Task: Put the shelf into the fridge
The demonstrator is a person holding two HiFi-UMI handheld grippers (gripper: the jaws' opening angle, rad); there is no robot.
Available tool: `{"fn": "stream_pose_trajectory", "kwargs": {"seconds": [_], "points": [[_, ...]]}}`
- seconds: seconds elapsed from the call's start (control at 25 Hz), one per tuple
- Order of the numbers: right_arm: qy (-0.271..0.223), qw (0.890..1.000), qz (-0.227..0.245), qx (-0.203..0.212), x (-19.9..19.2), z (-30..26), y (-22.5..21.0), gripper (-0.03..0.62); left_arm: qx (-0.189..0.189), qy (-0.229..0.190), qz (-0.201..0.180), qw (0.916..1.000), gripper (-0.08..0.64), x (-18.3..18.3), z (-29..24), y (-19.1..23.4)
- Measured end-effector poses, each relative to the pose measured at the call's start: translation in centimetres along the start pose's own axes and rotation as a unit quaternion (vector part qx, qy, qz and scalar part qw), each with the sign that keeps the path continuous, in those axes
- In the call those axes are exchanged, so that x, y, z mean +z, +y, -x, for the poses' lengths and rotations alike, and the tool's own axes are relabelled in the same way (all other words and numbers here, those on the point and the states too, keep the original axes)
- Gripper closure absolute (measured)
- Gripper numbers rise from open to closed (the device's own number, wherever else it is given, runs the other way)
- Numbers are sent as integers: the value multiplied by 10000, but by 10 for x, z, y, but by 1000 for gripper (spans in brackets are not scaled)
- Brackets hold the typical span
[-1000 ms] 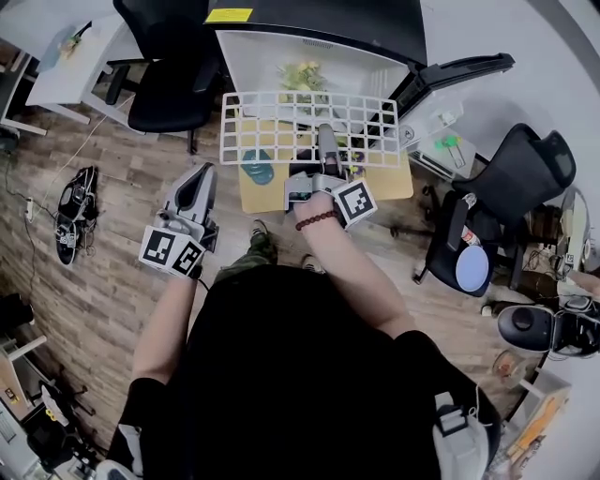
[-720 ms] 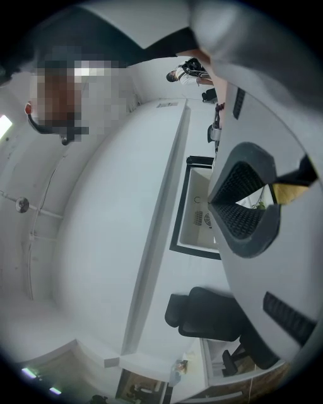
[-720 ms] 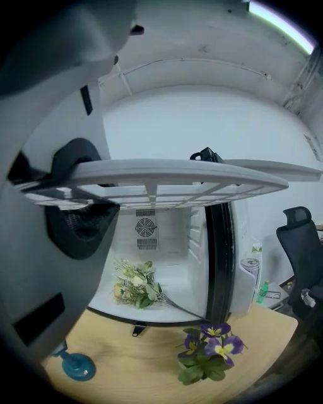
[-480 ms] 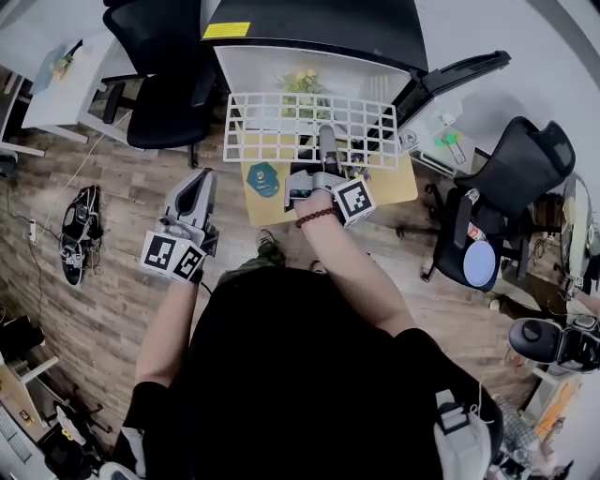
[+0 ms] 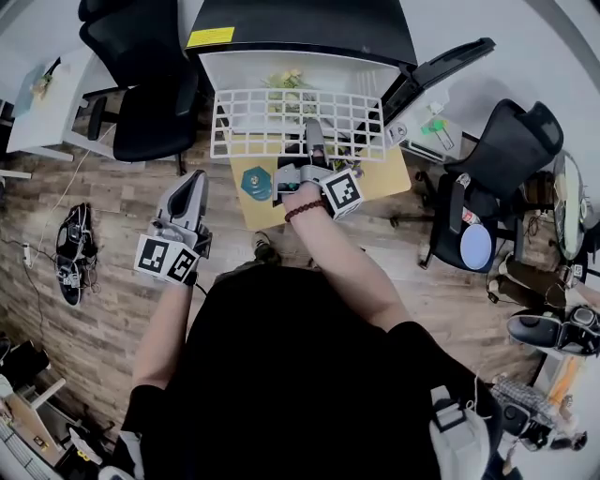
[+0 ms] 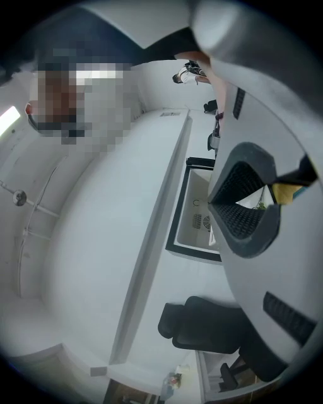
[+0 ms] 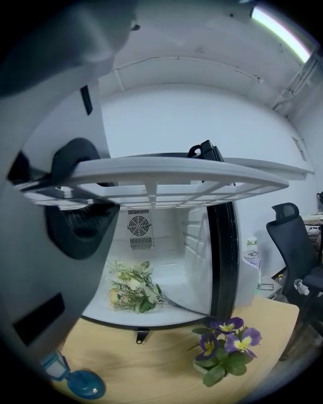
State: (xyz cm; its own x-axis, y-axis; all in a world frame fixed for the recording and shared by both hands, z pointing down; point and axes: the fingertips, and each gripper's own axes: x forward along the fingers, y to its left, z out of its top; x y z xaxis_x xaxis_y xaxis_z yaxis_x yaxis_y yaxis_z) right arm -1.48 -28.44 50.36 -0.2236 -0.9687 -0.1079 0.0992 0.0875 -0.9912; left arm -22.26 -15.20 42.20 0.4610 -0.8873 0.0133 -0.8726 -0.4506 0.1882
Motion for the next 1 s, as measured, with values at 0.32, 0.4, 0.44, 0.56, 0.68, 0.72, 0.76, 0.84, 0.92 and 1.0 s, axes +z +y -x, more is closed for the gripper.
{"fn": "stream_pose_trajectory", "kwargs": {"seconds": [0.32,0.4,0.44,0.56,0.68,0.72,0.76,0.84,0.92,1.0], "points": [[-81,9998,193,16,-9,-12,3,548,-155,8,73,9999,541,-2,-3,19],[-153,9997,199,14,-9,-14,1,548,-183,4,88,9998,541,-1,-2,25],[-179,9996,225,1,-8,-17,0,548,-200,4,92,9998,541,0,-3,28],[-209,9994,282,41,-6,-26,0,548,-238,10,86,9997,541,1,-6,35],[-279,9993,242,65,-5,-27,-6,548,-239,13,96,9997,541,0,-7,41],[-301,9992,244,48,-5,-26,-8,548,-251,15,94,9996,541,0,-9,42],[-323,9992,244,29,-4,-26,-9,549,-267,17,91,9996,541,0,-10,43],[-368,9991,215,10,-4,-26,-11,549,-303,21,96,9995,541,1,-14,45],[-414,9991,63,-48,-5,-25,-11,548,-335,37,123,9994,541,0,-17,46],[-436,9990,-96,-69,-6,-24,-9,545,-363,48,150,9992,541,-2,-20,47]]}}
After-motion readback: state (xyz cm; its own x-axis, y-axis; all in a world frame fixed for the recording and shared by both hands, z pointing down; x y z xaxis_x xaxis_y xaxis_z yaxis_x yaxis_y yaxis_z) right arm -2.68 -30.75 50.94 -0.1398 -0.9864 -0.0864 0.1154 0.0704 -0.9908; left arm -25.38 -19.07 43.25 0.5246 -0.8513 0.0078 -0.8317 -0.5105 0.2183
